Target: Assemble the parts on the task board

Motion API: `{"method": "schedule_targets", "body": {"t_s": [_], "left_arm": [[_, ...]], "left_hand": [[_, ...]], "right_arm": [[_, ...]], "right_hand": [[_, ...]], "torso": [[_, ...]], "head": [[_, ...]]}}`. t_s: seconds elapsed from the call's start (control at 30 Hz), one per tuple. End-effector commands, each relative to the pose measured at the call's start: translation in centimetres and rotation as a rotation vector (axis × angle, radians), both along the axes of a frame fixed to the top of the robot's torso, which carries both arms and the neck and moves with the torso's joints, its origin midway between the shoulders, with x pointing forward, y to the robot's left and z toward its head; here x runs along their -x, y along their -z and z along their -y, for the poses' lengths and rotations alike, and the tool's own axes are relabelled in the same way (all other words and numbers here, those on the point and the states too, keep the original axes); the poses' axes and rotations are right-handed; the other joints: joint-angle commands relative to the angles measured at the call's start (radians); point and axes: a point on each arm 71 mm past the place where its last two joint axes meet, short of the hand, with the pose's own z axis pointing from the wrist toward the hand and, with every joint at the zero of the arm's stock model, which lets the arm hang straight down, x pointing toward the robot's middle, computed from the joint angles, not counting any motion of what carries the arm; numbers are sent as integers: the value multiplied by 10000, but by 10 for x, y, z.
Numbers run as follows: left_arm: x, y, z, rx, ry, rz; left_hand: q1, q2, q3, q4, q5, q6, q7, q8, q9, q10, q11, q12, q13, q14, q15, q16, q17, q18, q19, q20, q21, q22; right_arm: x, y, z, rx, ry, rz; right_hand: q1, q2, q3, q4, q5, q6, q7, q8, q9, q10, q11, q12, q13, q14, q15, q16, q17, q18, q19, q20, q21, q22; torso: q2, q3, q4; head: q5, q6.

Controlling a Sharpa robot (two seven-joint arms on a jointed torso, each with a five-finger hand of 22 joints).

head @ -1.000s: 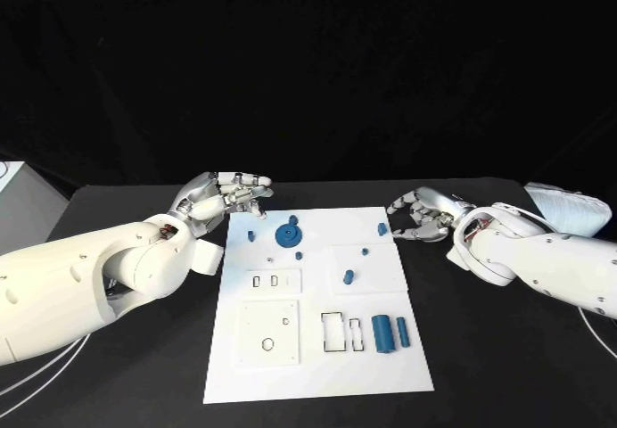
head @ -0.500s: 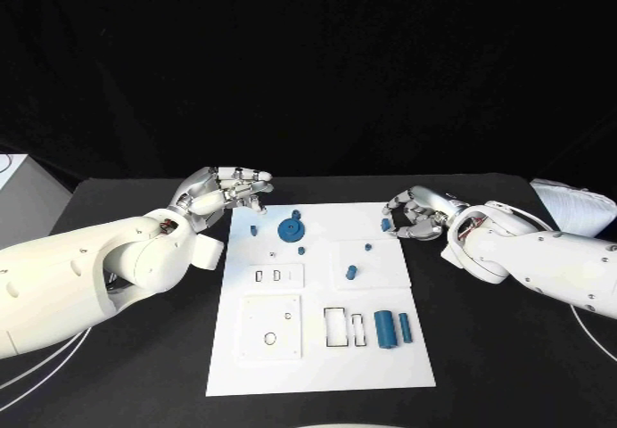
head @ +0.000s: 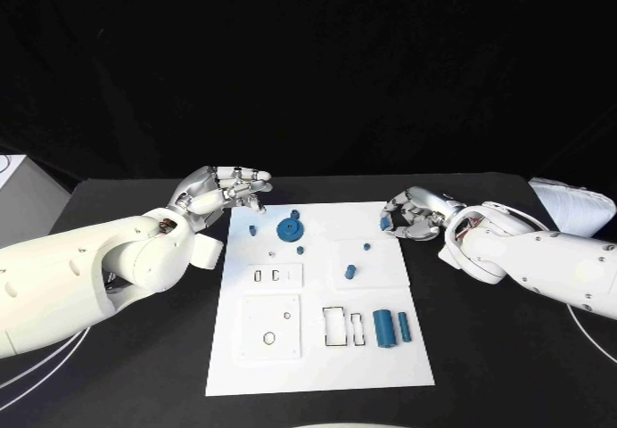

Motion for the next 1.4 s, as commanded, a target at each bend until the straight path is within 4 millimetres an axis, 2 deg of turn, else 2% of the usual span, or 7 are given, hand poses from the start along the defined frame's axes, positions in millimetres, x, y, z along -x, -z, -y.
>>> {"method": "schedule_targets", "body": {"t_s": [0.03, 0.57, 0.63, 0.7, 0.93, 1.13, 1.4], "left_arm": [[1, -1, 2, 75, 199, 81], [1, -1, 2, 66, 200, 65], [1, -1, 2, 63, 198, 62], [1, -1, 1, 60, 193, 60], [1, -1, 1, 55, 188, 54], [1, -1, 1, 53, 193, 46], [0, -1, -1, 33, 145, 43]], "left_hand": [[-19, 101, 38, -45, 37, -78, 1, -31, 9, -4, 6, -12, 12, -46, 3, 6, -15, 111, -80, 4, 50, 12], [-16, 107, 54, -68, 36, -93, 9, -37, 9, -21, 14, -20, 10, -65, 7, -5, -32, 112, -126, 8, 82, 38], [-16, 107, 54, -68, 36, -93, 9, -37, 9, -21, 14, -20, 10, -65, 7, -5, -32, 112, -126, 8, 82, 38], [-16, 107, 54, -68, 36, -93, 9, -37, 9, -21, 14, -20, 10, -65, 7, -5, -32, 112, -126, 8, 82, 38], [-16, 107, 54, -68, 36, -93, 9, -37, 9, -21, 14, -20, 10, -65, 7, -5, -32, 112, -126, 8, 82, 38], [-16, 107, 54, -68, 36, -93, 9, -37, 9, -21, 14, -20, 10, -65, 7, -5, -32, 112, -126, 8, 82, 38], [-25, 113, 61, -78, 36, -103, 14, -41, 10, -30, 19, -24, 9, -69, 12, -8, -44, 112, -157, 12, 113, 60]], "right_arm": [[1, 2, -3, -5, -115, -185], [-1, 3, -5, 41, -53, -218], [-1, 3, -5, 61, -40, -204], [-1, 3, -4, 88, -5, -178], [-1, 3, -4, 73, 13, -50], [-1, 0, -5, -72, 9, 241], [4, -5, -8, -417, 380, 394]], "right_hand": [[-86, 30, 52, 3, 46, 72, -7, 59, 15, 34, -13, 68, 1355, 960, -59, 62, 2259, 61, 663, -15, 43, 2006], [-162, 7, 127, 25, -3, 75, -17, 79, 5, 43, -26, 74, 1358, 965, -77, 68, 2275, 50, 684, -39, 80, 2040], [-135, 74, 266, -7, -14, 237, -65, 197, 39, 62, -67, 91, 1372, 967, -107, 70, 2280, 38, 707, -63, 125, 2080], [-101, 209, 544, -82, -350, 445, -154, 399, 100, 92, -146, 110, 1391, 969, -175, 72, 2287, 28, 727, -123, 161, 2115], [-107, 467, 962, -249, -494, 683, -283, 761, 237, 145, -257, 141, 1422, 977, -272, 81, 2313, 13, 756, -211, 215, 2167], [-344, 455, 1069, -406, -479, 908, -519, 1311, 488, 206, -447, 168, 1453, 978, -459, 80, 2317, 12, 759, -370, 215, 2176], [-398, 405, 1095, -477, -523, 865, -549, 1438, 546, 186, -485, 131, 1425, 978, -489, 77, 2314, -5, 789, -411, 274, 2226]], "torso": [[7, 2, 18], [12, 1, 15], [13, 3, 14], [10, 4, 8], [9, 11, -1], [14, 11, 5], [-3, 2, 7]], "head": [[-8, 3], [20, -14], [20, -21], [24, -28], [24, -28], [18, -21], [37, -40]]}}
